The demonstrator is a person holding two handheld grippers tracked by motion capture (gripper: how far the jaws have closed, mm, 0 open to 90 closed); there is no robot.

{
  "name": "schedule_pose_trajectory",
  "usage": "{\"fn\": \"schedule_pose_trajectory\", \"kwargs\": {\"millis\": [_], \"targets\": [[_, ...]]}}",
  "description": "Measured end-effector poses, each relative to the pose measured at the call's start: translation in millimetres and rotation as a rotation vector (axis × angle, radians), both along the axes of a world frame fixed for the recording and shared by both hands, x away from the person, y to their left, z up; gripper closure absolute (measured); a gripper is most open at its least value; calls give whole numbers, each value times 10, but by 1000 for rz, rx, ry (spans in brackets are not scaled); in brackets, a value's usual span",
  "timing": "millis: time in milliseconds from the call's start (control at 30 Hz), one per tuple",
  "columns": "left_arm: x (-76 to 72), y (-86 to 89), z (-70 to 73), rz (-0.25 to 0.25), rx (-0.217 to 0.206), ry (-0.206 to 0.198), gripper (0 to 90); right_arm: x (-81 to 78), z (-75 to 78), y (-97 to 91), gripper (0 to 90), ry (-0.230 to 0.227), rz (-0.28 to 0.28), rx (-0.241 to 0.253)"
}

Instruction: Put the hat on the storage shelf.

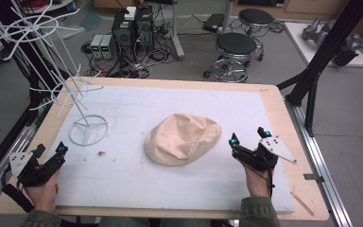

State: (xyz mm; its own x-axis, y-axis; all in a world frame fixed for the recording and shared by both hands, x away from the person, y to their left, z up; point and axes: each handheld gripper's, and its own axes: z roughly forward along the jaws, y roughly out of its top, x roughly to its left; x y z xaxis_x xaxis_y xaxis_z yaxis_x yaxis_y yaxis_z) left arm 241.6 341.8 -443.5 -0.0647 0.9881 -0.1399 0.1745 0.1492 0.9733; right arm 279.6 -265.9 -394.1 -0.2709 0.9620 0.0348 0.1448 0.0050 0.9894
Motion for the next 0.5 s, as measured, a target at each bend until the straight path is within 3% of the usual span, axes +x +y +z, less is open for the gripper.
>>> {"fn": "schedule_pose_trajectory", "kwargs": {"millis": [133, 500], "targets": [[-1, -4, 1, -3, -1, -2, 304, 111, 135, 75, 52, 4, 49, -8], [1, 0, 0, 0, 1, -5, 303, 293, 384, 238, 51, -9, 103, 31]]}}
